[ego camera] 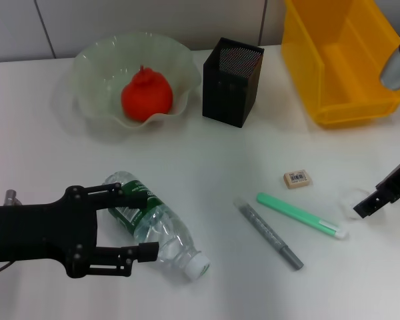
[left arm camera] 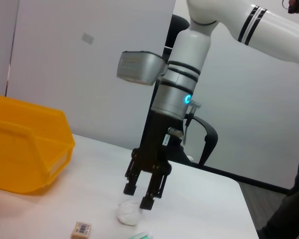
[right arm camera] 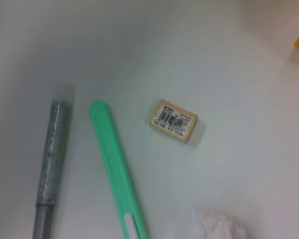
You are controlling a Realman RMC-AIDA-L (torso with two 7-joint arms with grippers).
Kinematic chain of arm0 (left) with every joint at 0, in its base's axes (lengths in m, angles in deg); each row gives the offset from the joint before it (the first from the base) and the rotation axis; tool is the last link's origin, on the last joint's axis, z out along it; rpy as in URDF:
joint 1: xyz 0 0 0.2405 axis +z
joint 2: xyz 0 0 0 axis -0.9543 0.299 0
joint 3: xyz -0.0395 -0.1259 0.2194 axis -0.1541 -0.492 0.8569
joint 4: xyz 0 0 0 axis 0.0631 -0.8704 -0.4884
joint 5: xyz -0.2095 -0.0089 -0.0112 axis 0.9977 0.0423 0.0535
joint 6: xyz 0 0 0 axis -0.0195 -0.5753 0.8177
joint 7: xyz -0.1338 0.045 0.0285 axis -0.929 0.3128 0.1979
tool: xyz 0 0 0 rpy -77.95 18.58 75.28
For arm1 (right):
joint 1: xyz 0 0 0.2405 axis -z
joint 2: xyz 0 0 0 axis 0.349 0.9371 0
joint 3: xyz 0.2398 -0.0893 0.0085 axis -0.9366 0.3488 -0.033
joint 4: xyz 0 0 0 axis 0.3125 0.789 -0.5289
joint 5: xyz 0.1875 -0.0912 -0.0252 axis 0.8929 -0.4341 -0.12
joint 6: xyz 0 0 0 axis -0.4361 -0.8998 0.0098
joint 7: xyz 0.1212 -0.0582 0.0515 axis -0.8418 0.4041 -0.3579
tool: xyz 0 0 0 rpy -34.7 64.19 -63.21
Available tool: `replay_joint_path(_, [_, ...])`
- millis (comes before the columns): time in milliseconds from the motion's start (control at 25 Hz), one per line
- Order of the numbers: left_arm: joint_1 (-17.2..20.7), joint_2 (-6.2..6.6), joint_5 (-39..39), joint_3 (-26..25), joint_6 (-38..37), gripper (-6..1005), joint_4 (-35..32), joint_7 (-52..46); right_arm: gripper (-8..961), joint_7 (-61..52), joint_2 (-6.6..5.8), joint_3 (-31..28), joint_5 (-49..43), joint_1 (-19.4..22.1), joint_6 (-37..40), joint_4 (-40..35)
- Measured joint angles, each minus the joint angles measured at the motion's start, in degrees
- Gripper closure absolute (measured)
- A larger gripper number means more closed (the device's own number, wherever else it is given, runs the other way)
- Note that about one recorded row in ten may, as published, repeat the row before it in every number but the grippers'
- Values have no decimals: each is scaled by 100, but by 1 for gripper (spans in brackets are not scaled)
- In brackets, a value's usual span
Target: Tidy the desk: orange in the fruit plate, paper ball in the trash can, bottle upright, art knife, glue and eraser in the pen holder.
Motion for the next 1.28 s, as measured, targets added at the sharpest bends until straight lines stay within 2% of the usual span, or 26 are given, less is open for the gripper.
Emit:
replay_joint_path(280, [-36, -1, 11, 0, 21, 165, 64, 17, 336, 38, 9, 131, 26, -30, -362, 299])
replay_joint_path(720, [-47, -8, 19, -30, 42, 165, 63, 18, 361, 49, 4, 280, 93, -95, -318, 345])
replay_joint_path(800, [-48, -8, 19, -31, 44, 165, 61, 18, 435, 48, 1, 263, 94, -101, -262, 308])
replay_joint_path(1040, [-48, -9, 20, -27, 45, 165, 57, 17, 631, 50, -59, -143, 395, -53, 281, -675])
replay_joint_path(1120, [-48, -9, 20, -20, 45, 165, 57, 17, 632, 48, -70, -294, 459, -47, 491, -1160])
replay_joint_path(1160, [-47, -10, 20, -21, 44, 165, 57, 17, 632, 40, -71, -436, 466, -42, 580, -1644])
replay_joint_path(1280, [-47, -14, 20, -24, 44, 165, 60, 28, 633, 11, -71, -555, 473, -39, 534, -1974])
